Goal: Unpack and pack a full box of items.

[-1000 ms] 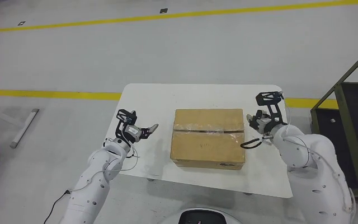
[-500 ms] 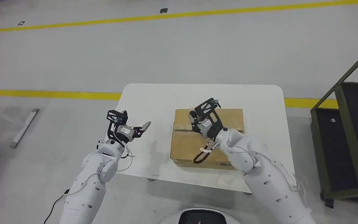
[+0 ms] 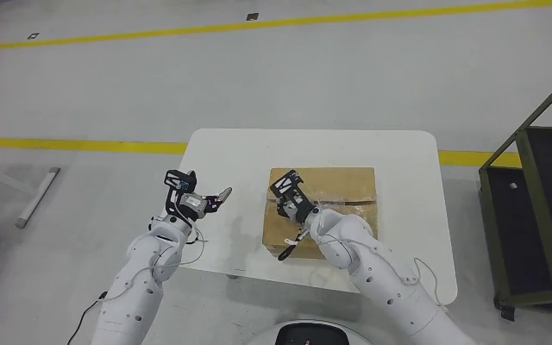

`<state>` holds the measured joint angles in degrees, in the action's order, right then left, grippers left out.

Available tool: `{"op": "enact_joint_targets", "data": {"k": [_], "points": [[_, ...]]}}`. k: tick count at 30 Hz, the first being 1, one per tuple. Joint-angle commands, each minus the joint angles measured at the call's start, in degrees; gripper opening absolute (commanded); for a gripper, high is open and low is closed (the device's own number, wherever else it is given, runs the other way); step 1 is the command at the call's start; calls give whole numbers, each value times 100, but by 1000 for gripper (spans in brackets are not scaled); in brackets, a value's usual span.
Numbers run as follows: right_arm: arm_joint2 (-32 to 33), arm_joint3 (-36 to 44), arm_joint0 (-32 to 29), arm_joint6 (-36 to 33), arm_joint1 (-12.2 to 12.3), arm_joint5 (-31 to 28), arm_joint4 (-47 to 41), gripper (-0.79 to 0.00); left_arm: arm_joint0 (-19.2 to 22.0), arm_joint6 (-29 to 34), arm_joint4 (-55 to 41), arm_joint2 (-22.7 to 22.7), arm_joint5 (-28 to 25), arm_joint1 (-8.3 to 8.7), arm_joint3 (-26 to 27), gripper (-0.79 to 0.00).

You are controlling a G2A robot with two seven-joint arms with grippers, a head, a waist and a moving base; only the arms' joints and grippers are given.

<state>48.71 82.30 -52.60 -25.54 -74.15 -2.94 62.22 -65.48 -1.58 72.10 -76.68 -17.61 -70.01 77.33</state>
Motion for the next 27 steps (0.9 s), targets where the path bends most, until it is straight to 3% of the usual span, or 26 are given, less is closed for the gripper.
{"op": "enact_joint_targets", "data": {"k": [1, 27], "points": [[38, -17, -20, -5, -5, 31, 11, -785, 0, 0, 0, 0, 0, 0, 0, 0], [1662, 1109, -1313, -455, 343, 27, 551, -785, 0, 0, 0, 0, 0, 0, 0, 0]]}}
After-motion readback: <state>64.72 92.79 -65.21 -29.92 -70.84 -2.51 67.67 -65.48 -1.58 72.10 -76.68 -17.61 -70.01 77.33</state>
